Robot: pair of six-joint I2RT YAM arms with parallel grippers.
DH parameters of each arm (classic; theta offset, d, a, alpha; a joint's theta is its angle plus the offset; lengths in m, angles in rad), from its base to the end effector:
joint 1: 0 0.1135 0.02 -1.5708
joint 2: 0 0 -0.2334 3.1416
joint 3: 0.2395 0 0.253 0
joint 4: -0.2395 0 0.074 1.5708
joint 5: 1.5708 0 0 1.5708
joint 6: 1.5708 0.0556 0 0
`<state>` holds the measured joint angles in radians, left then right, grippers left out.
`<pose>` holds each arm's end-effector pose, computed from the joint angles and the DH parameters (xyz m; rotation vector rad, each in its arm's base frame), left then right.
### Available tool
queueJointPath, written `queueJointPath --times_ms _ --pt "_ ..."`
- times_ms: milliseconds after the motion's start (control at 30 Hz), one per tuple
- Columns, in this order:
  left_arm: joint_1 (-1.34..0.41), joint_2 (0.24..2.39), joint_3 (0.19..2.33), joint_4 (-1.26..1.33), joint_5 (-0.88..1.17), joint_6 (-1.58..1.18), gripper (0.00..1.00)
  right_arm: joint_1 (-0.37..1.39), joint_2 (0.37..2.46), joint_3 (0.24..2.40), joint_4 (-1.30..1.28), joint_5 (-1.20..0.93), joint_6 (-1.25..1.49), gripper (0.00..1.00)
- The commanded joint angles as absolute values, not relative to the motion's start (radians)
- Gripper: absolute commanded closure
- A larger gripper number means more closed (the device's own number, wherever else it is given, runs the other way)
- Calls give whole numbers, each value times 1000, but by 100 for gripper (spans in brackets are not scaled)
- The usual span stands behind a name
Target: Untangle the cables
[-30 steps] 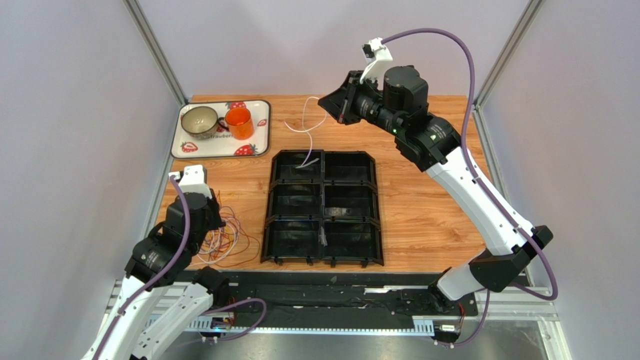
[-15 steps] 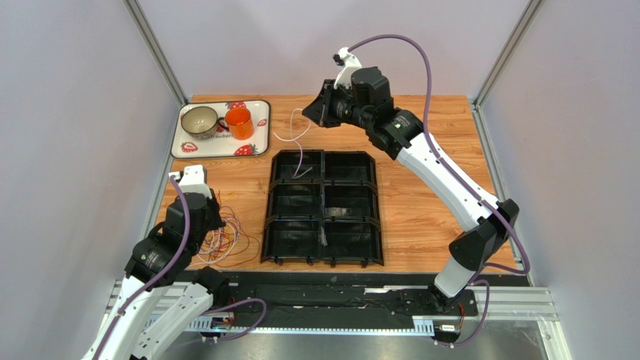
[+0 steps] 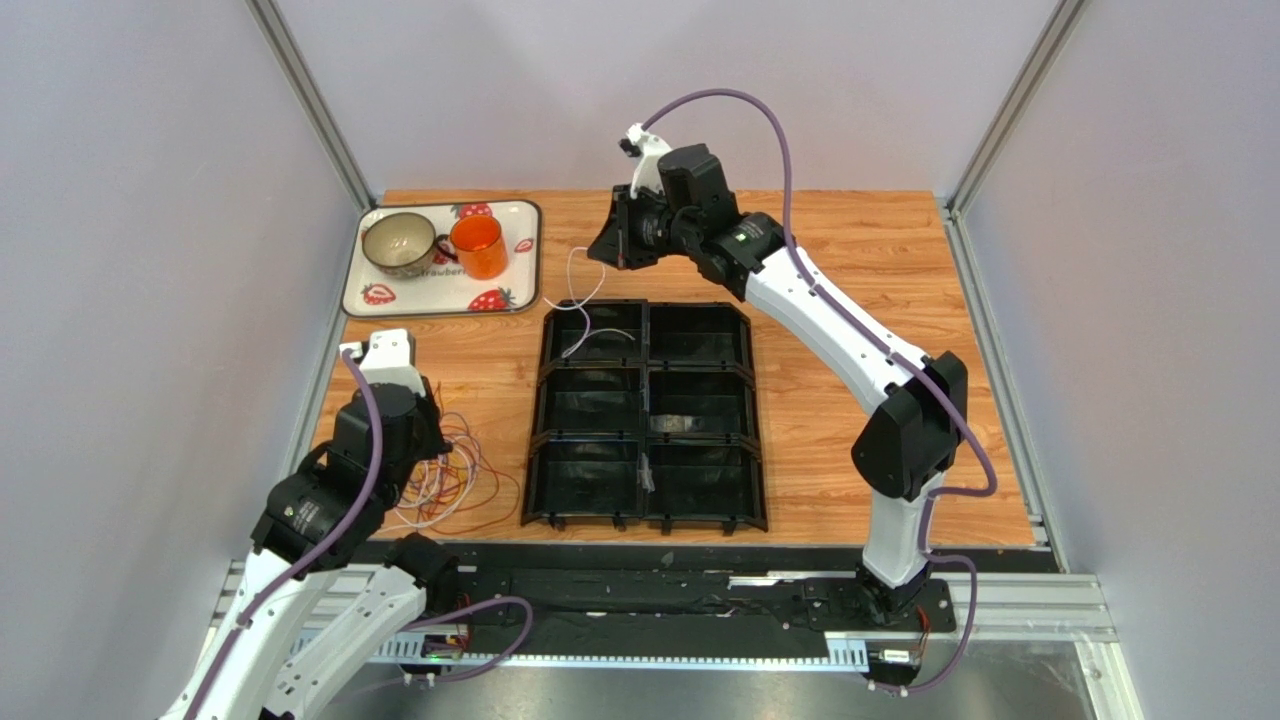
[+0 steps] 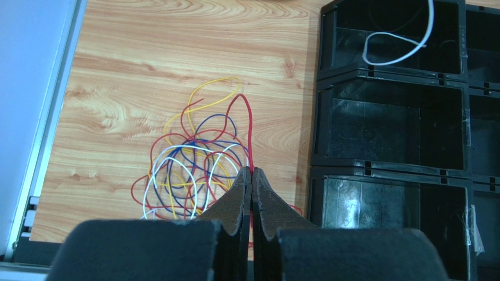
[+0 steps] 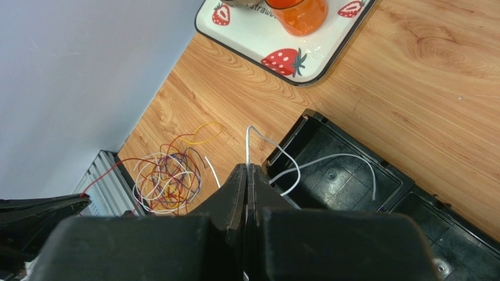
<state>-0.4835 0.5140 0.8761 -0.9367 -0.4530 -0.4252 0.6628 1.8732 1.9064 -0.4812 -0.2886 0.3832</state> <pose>0.1259 -0.0386 0.3041 -0.1986 2.0725 -0.0653 0.3433 0.2881 0.3493 -0.4881 2.0758 0.9344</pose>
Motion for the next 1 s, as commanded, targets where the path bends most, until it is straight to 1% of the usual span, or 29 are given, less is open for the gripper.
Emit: queueJointPath --times_ms 0,267,400,533,600,700,967 --pt "-480 522 881 -905 -457 -433 100 660 1902 1884 -460 -327 341 100" --pt "-480 531 882 -905 -454 -431 100 655 1933 1789 -445 -252 301 100" --pt "-480 532 882 -905 -454 -431 100 655 1944 1776 -446 -154 313 100" --pt "-480 541 884 -905 -456 -433 100 652 1963 1795 -469 -8 328 100" --pt "-480 543 884 -905 -456 -433 100 641 1996 1853 -498 40 360 100" --pt "-480 549 885 -907 -456 -433 100 634 2029 1907 -520 43 356 100" --pt "-480 554 885 -907 -459 -433 100 635 2062 1891 -543 165 290 100"
